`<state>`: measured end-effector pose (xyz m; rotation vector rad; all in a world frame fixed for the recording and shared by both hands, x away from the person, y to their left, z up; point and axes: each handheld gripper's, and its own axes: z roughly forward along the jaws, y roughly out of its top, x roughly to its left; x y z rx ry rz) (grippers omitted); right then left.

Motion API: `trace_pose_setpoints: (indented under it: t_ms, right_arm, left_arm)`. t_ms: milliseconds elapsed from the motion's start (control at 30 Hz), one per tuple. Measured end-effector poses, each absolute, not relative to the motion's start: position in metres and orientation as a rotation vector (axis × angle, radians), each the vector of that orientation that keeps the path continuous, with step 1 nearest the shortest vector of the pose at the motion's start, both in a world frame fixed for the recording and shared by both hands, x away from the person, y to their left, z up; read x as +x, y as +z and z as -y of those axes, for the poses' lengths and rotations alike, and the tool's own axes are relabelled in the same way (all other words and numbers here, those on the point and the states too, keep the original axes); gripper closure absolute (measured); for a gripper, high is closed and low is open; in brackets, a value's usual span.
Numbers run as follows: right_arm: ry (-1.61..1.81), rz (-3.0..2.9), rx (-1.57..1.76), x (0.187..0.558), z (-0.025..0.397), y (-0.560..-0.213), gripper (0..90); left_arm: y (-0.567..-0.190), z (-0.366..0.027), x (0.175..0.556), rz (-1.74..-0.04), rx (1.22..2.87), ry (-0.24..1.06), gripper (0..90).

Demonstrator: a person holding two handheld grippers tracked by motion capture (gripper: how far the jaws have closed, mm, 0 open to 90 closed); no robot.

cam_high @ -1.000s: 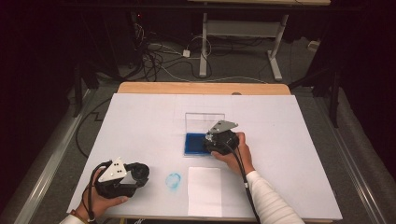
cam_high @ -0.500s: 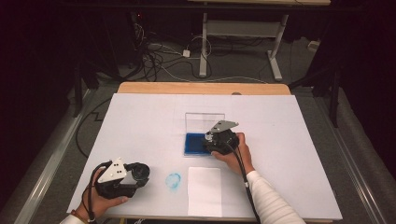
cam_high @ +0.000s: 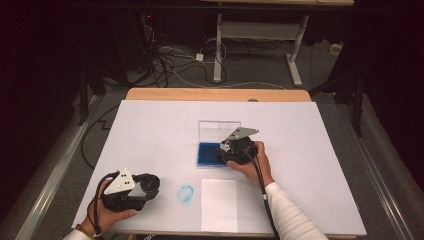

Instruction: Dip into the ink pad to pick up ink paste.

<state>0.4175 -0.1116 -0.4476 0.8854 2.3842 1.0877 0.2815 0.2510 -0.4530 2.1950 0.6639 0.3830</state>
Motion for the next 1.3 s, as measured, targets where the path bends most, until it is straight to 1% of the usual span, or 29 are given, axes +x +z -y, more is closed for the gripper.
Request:
trace_pose_setpoints:
  t_ms: [67,100,133,700,1300]
  right_arm:
    - [1.071,-2.389,0.865,0.416,0.111,-0.446,52.5]
    - [1.079,-2.385,0.869,0.415,0.111,-0.445,56.4]
    - [1.086,-2.385,0.861,0.415,0.111,-0.444,56.6]
    - [1.064,-2.378,0.836,0.413,0.113,-0.440,57.4]
    - [1.131,-2.363,0.735,0.385,0.123,-0.403,57.4]
  left_arm:
    - [-0.453,-0.251,0.282,-0.664,2.194,0.385,36.1]
    - [-0.453,-0.251,0.282,-0.665,2.194,0.384,36.1]
    - [-0.453,-0.252,0.282,-0.666,2.193,0.383,36.1]
    - [-0.453,-0.253,0.282,-0.669,2.198,0.384,36.1]
    - [-0.452,-0.255,0.285,-0.671,2.182,0.382,36.1]
